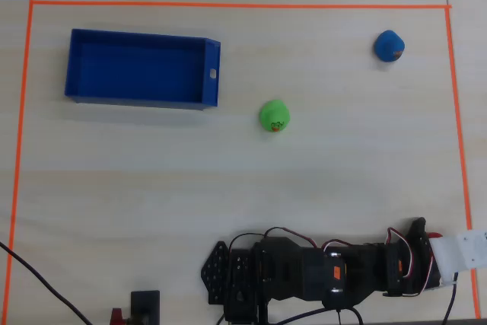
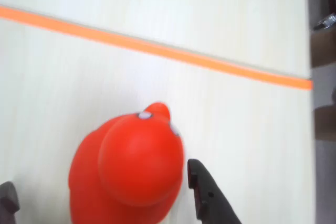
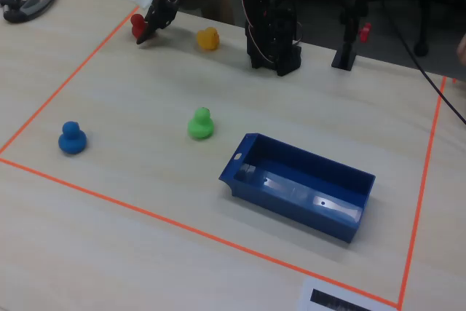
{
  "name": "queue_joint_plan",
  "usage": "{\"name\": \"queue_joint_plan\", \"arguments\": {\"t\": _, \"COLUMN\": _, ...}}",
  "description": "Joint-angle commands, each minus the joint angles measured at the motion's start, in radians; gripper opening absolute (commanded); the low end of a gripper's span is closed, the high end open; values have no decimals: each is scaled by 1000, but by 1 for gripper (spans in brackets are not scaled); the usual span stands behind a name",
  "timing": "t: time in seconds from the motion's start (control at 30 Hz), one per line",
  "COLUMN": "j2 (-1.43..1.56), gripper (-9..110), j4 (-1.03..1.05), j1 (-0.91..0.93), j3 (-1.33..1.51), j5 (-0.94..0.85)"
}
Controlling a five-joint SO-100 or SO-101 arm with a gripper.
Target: Grasp red duck and put it into box.
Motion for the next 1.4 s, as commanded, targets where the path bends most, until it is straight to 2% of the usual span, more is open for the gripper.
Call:
{"name": "queue_joint_plan", "arguments": {"t": 0.0, "j2": -14, "gripper": 43, "j4": -17, "j1": -9, "j3": -51, "j5": 12}}
{"name": "queue_joint_plan", "arguments": {"t": 0.17, "j2": -71, "gripper": 41, "j4": 0, "j1": -9, "j3": -91, "j5": 6}}
{"name": "queue_joint_plan", "arguments": {"t": 0.2, "j2": -78, "gripper": 36, "j4": 2, "j1": -9, "j3": -95, "j5": 2}}
{"name": "queue_joint_plan", "arguments": {"t": 0.23, "j2": -84, "gripper": 24, "j4": 6, "j1": -9, "j3": -98, "j5": 2}}
{"name": "queue_joint_plan", "arguments": {"t": 0.27, "j2": -89, "gripper": 4, "j4": 15, "j1": -12, "j3": -106, "j5": 12}}
{"name": "queue_joint_plan", "arguments": {"t": 0.3, "j2": -92, "gripper": 0, "j4": 41, "j1": -12, "j3": -118, "j5": 12}}
{"name": "queue_joint_plan", "arguments": {"t": 0.6, "j2": -74, "gripper": 0, "j4": 127, "j1": -12, "j3": -118, "j5": -3}}
{"name": "queue_joint_plan", "arguments": {"t": 0.73, "j2": 6, "gripper": 0, "j4": 221, "j1": -55, "j3": -133, "j5": 104}}
{"name": "queue_joint_plan", "arguments": {"t": 0.83, "j2": 121, "gripper": 0, "j4": 382, "j1": -135, "j3": -190, "j5": 250}}
{"name": "queue_joint_plan", "arguments": {"t": 1.1, "j2": 520, "gripper": 0, "j4": 910, "j1": -492, "j3": -353, "j5": 575}}
{"name": "queue_joint_plan", "arguments": {"t": 1.37, "j2": 738, "gripper": 0, "j4": 1295, "j1": -1042, "j3": -430, "j5": 830}}
